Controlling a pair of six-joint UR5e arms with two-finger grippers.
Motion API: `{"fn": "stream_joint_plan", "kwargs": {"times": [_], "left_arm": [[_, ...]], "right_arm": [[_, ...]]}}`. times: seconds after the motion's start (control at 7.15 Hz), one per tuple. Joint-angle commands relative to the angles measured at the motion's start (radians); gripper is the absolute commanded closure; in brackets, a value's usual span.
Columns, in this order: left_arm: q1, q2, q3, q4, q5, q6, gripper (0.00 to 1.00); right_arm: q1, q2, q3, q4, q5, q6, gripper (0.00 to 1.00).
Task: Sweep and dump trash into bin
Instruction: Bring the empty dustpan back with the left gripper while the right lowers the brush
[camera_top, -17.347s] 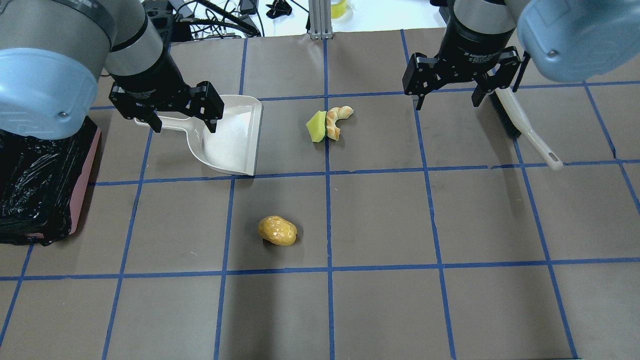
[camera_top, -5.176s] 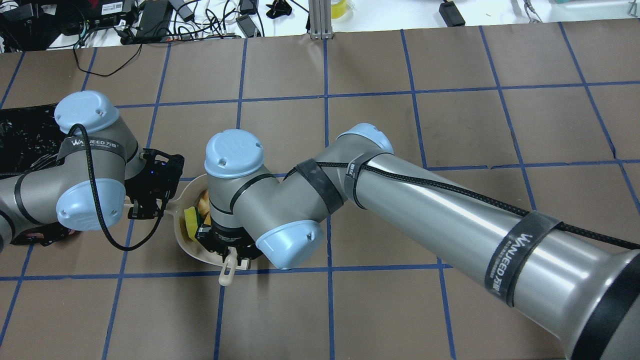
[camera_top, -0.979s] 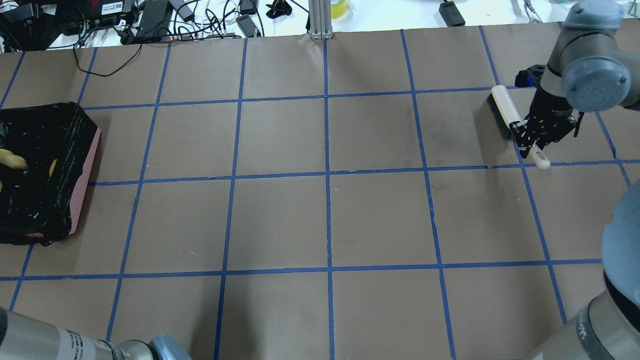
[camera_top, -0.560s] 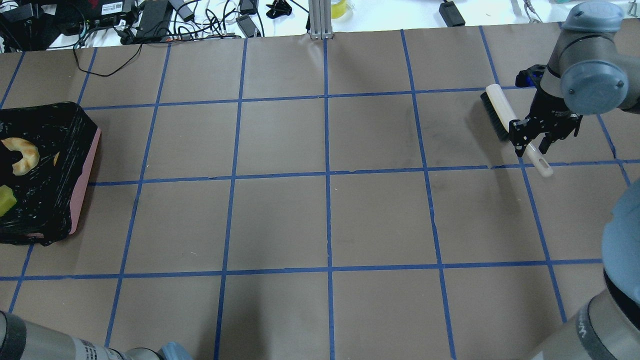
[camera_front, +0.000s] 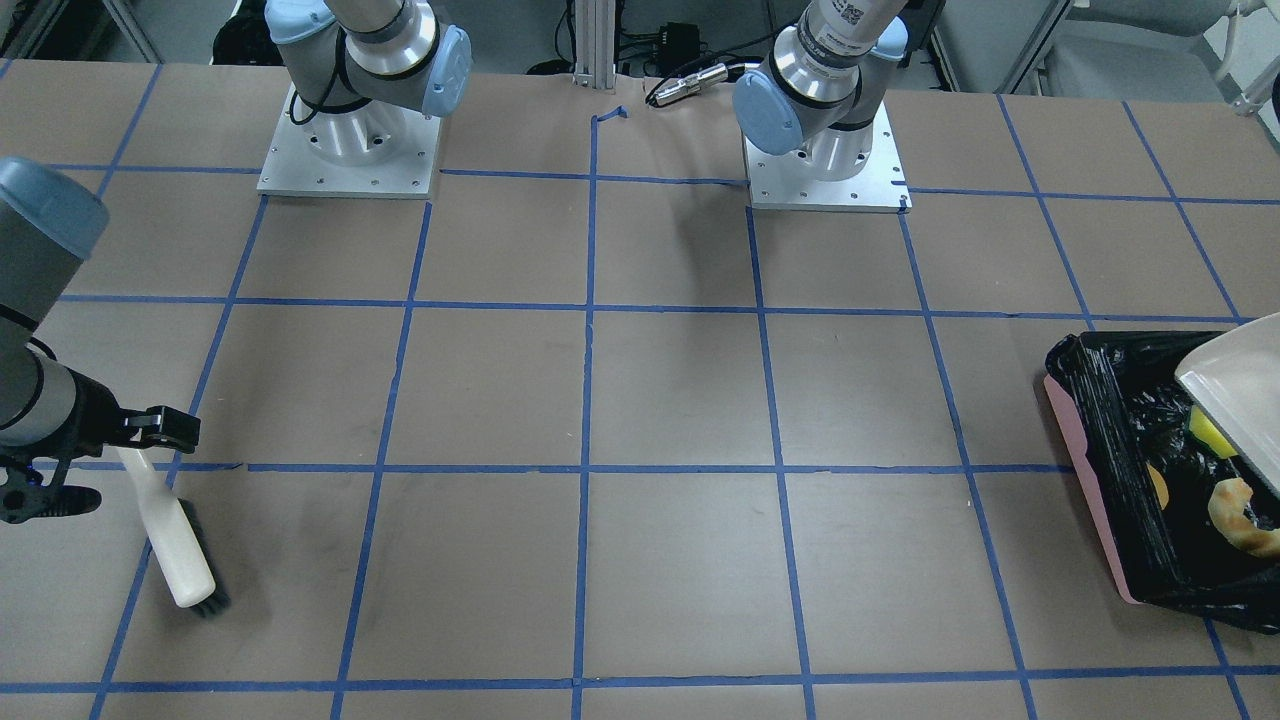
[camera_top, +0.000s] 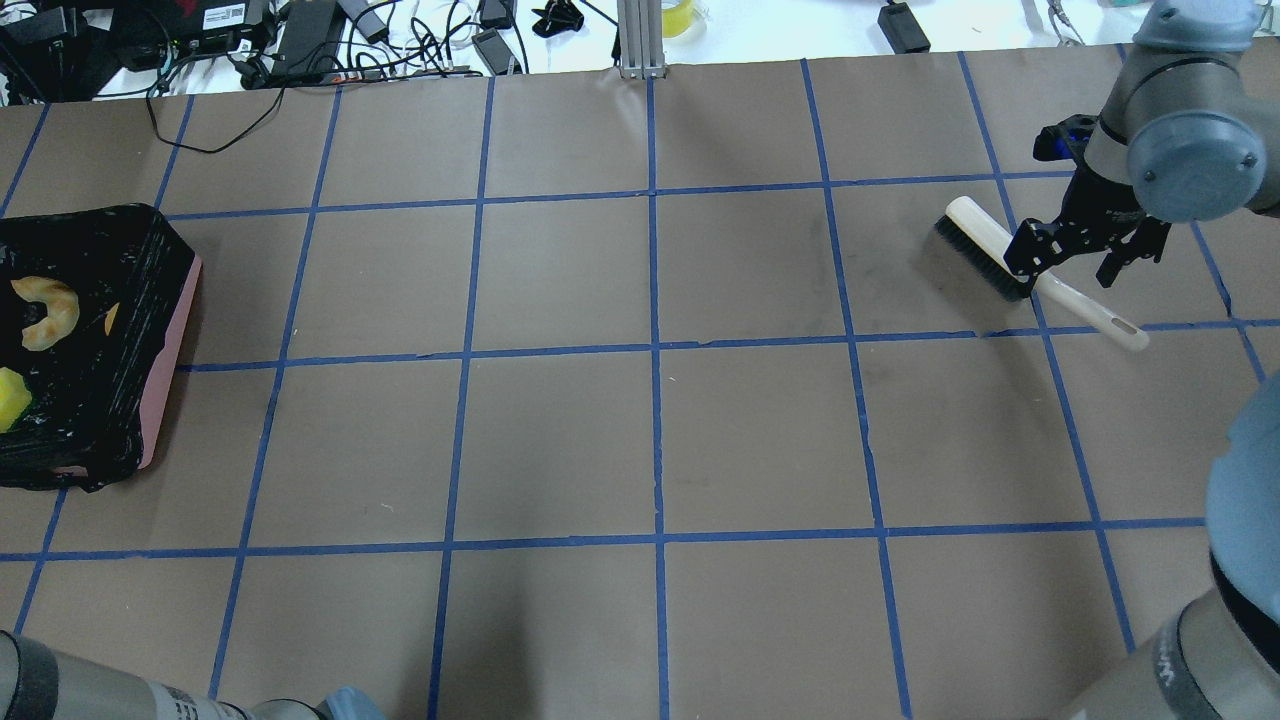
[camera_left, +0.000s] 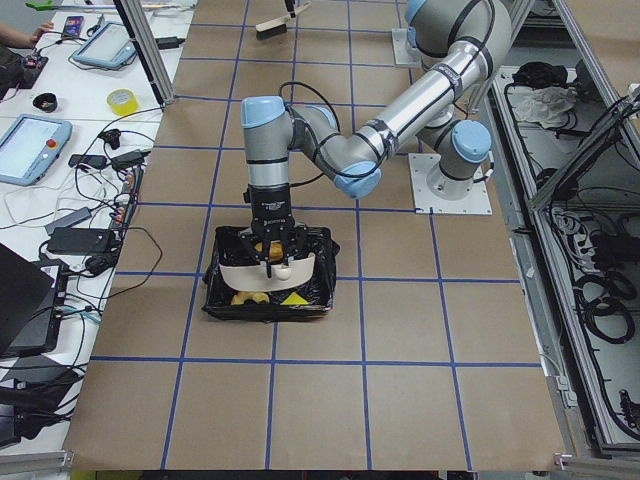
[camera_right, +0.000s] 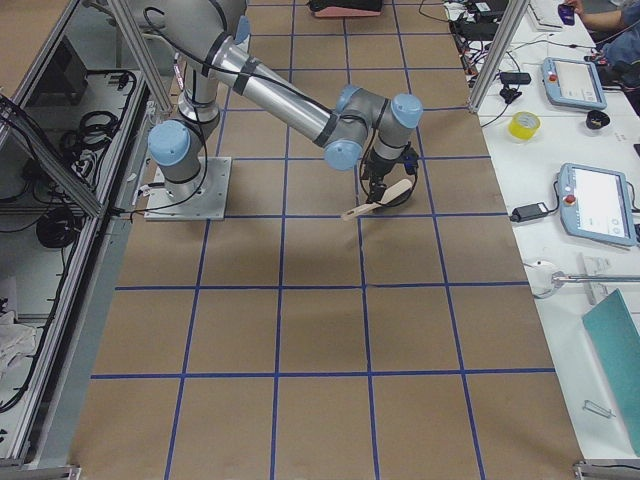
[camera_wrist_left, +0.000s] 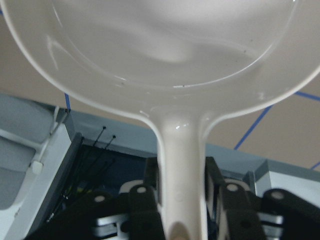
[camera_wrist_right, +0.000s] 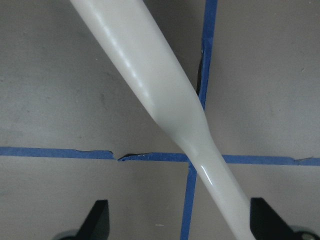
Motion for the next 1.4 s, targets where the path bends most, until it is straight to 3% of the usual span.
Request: {"fn": "stream_joint_plan", "kwargs": {"times": [0.0,0.42,0.56,0.84,1.26], "left_arm": [[-0.016,0.049,0.008,-0.189,-0.226,-0.002,1.0],[-0.136,0.048,-0.003,-0.349,-0.441,-0.034,1.0],[-0.167,0.04,-0.004,-0.363,-0.451,-0.093,1.0],[-0.236,0.019,-0.015,-0.368,-0.457,-0.103,1.0],[-0.307,-0.025,-0.024,-0.356,-0.506,-0.123,1.0]], "right_arm": [[0.004,-0.002,-0.003,0.002,0.009,-0.017,0.01],[0.001,0.006,0.006,-0.014,-0.007,-0.213,0.01],[-0.002,0.014,0.014,-0.014,-0.008,-0.307,0.04],[-0.01,0.011,0.017,-0.021,-0.011,-0.324,0.06],[-0.065,0.046,0.085,-0.111,-0.059,-0.389,0.09]]}}
